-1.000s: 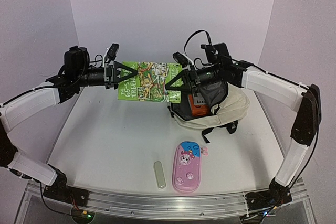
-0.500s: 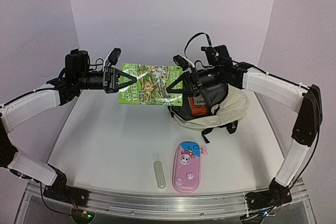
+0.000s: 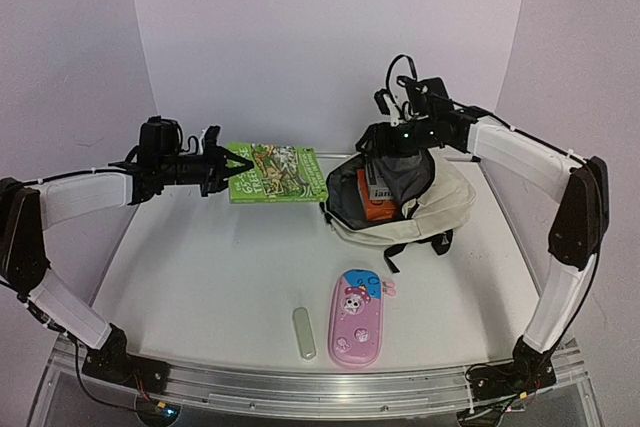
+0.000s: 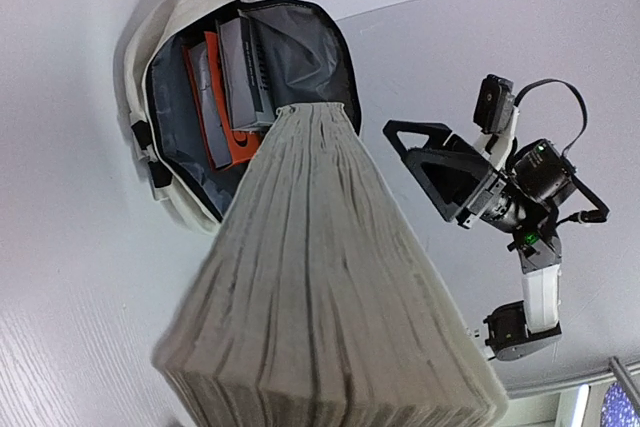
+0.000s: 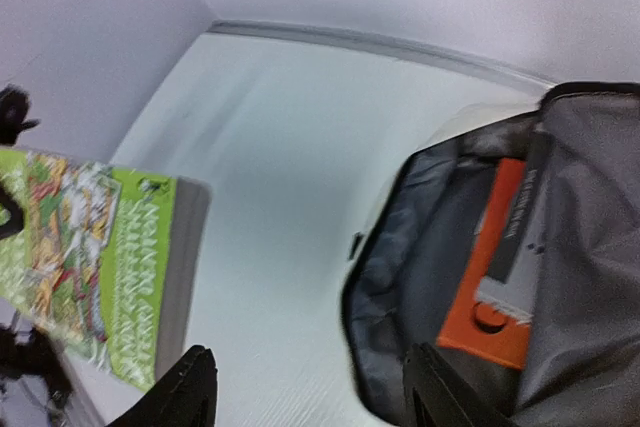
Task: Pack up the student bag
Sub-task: Place the book in the student bag.
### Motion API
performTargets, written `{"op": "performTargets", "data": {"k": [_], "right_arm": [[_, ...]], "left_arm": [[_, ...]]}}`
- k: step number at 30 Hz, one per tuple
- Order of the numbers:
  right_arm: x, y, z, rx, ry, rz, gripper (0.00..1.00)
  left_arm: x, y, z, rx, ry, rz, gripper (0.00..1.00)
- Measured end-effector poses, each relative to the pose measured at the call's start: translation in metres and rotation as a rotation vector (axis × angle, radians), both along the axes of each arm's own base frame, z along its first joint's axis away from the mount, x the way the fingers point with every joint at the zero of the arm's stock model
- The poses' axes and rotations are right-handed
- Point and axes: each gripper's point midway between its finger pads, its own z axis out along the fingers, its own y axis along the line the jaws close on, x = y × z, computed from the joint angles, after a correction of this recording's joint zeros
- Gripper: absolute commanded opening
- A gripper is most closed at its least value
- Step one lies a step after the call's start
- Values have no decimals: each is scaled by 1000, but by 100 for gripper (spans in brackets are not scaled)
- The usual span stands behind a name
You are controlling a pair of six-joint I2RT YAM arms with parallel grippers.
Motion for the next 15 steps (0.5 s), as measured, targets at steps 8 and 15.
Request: {"op": "performTargets", "data": {"k": [8, 15], "right_arm": [[71, -34, -62, -408, -129, -181, 61], [93, -57, -123, -643, -106, -233, 60]], "left_arm": [[8, 1, 4, -31, 15, 39, 0], [8, 4, 3, -26, 17, 52, 0]]}}
